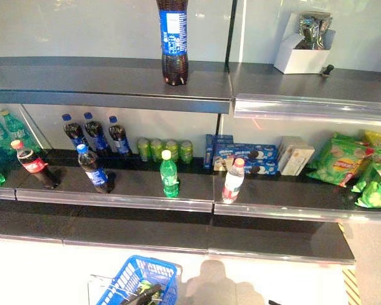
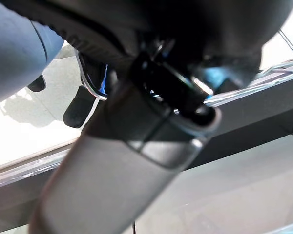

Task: Pick up the drink and place into the basket.

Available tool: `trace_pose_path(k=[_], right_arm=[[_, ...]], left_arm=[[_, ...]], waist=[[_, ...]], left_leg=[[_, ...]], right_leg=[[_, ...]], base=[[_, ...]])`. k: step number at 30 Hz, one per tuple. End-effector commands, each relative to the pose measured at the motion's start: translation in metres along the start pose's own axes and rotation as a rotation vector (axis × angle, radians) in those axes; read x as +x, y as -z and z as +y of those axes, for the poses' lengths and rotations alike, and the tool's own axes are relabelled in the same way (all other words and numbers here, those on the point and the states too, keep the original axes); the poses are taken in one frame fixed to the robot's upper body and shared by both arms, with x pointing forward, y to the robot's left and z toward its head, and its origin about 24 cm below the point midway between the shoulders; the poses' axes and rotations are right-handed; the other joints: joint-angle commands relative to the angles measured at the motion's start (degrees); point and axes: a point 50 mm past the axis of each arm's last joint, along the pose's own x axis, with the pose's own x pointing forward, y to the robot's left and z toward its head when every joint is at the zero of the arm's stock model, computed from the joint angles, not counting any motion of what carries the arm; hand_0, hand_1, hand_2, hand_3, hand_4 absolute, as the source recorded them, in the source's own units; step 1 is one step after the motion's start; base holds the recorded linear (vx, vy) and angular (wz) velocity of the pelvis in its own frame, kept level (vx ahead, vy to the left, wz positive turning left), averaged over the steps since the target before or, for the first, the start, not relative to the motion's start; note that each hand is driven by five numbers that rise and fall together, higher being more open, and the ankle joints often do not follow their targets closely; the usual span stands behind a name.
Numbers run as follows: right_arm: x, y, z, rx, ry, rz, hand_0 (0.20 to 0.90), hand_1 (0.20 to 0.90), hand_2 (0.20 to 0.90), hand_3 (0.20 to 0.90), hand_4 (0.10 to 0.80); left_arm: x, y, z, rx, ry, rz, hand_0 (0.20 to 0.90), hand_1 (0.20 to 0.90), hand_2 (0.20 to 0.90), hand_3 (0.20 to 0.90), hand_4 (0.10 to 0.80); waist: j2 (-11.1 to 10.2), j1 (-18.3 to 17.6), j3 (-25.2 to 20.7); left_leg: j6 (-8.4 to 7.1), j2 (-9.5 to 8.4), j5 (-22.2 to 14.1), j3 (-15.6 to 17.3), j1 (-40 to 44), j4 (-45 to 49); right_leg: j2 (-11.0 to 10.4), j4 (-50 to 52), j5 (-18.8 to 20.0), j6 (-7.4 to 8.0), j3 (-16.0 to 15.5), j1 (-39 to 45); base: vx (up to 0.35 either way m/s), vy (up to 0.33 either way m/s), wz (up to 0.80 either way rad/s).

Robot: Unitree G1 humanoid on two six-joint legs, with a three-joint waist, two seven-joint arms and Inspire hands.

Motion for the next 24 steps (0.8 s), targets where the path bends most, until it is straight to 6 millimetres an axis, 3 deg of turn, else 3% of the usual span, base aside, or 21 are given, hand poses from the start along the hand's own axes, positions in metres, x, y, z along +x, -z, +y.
trace_pose_path(k=[1,7,10,12,13,14,17,19,21,24], right_arm=[[0.001,-0.023,-0.008,-0.043,0.004,-0.048,0.900,0.900,0.900,0.900,0.800],[0.001,-0.030,-0.011,-0.066,0.015,-0.059,0.900,0.900,0.900,0.900,0.800],[0.002,-0.043,-0.012,-0.071,0.027,-0.085,0.900,0.900,0.900,0.900,0.800],[0.002,-0.046,-0.013,-0.052,0.046,-0.098,0.900,0.900,0.900,0.900,0.800],[0.002,-0.047,-0.015,-0.030,0.059,-0.103,0.900,0.900,0.900,0.900,0.800],[0.001,-0.047,-0.017,-0.021,0.068,-0.104,0.900,0.900,0.900,0.900,0.800],[-0.001,-0.039,-0.026,-0.023,0.090,-0.097,0.900,0.900,0.900,0.900,0.800],[-0.003,-0.031,-0.030,-0.021,0.098,-0.090,0.900,0.900,0.900,0.900,0.800],[-0.004,-0.026,-0.032,-0.017,0.103,-0.088,0.900,0.900,0.900,0.900,0.800],[-0.004,-0.027,-0.030,-0.010,0.088,-0.092,0.900,0.900,0.900,0.900,0.800]], left_arm=[[0.016,-0.040,-0.043,0.030,0.234,-0.158,0.300,0.300,0.300,0.200,0.100],[0.018,-0.033,-0.050,0.012,0.263,-0.163,0.300,0.300,0.300,0.200,0.100],[0.022,-0.028,-0.061,0.014,0.297,-0.149,0.300,0.300,0.300,0.200,0.100],[0.023,-0.025,-0.063,0.029,0.304,-0.133,0.300,0.300,0.300,0.200,0.100],[0.024,-0.026,-0.066,0.049,0.309,-0.123,0.300,0.300,0.300,0.200,0.100],[0.025,-0.027,-0.068,0.061,0.312,-0.118,0.300,0.300,0.300,0.200,0.100],[0.027,-0.033,-0.073,0.052,0.325,-0.124,0.300,0.300,0.300,0.200,0.100],[0.027,-0.035,-0.074,0.063,0.341,-0.116,0.300,0.300,0.300,0.200,0.100],[0.026,-0.036,-0.074,0.080,0.351,-0.106,0.300,0.300,0.300,0.200,0.100],[0.024,-0.037,-0.068,0.083,0.335,-0.108,0.300,0.300,0.300,0.200,0.100]], waist=[[0.04,0.31,1.30],[0.49,1.85,4.01],[1.57,3.14,6.15],[2.14,3.00,6.85],[2.13,2.49,6.94],[1.89,1.96,6.71],[1.20,0.24,5.56],[1.69,-0.24,4.74],[2.08,-0.23,4.37],[1.92,0.81,3.63]], left_leg=[[-0.03,-0.28,1.58,0.32,-2.17,0.74],[-2.02,0.30,2.53,-2.68,-6.42,5.79],[-3.55,1.29,5.60,-3.62,-9.95,5.99],[-4.33,2.76,7.91,0.09,-10.90,3.91],[-4.79,4.33,8.89,4.63,-11.61,3.63],[-4.72,4.78,8.64,7.69,-11.82,4.61],[-3.00,2.66,3.77,13.90,-10.39,9.94],[-3.04,1.08,1.78,15.29,-8.02,7.28],[-3.10,0.83,2.68,15.80,-6.62,4.27],[-2.60,-0.74,3.12,12.67,-4.68,0.84]], right_leg=[[2.04,2.66,-2.77,-1.28,-0.92,2.05],[2.26,2.73,-2.48,-2.30,-1.29,1.33],[2.21,2.82,-2.38,-2.60,-1.98,0.80],[2.36,2.25,-2.51,-2.54,-3.22,1.34],[2.05,1.84,-2.70,-2.54,-5.28,1.72],[1.61,1.76,-2.93,-2.67,-7.09,1.75],[-0.10,2.50,-3.38,-3.12,-11.37,1.35],[-0.14,2.84,-4.51,-2.11,-12.59,2.03],[0.02,3.59,-4.99,-1.87,-13.56,2.03],[0.04,4.33,-5.31,-1.16,-13.96,2.30]], base=[[-0.054,-0.142,-0.01],[-0.092,-0.111,0.04],[-0.163,-0.033,0.17],[-0.155,0.011,0.35],[-0.144,0.037,0.63],[-0.154,0.072,0.82],[-0.074,0.081,1.03],[0.057,0.121,1.03],[0.047,0.136,1.17],[0.100,0.131,0.90]])
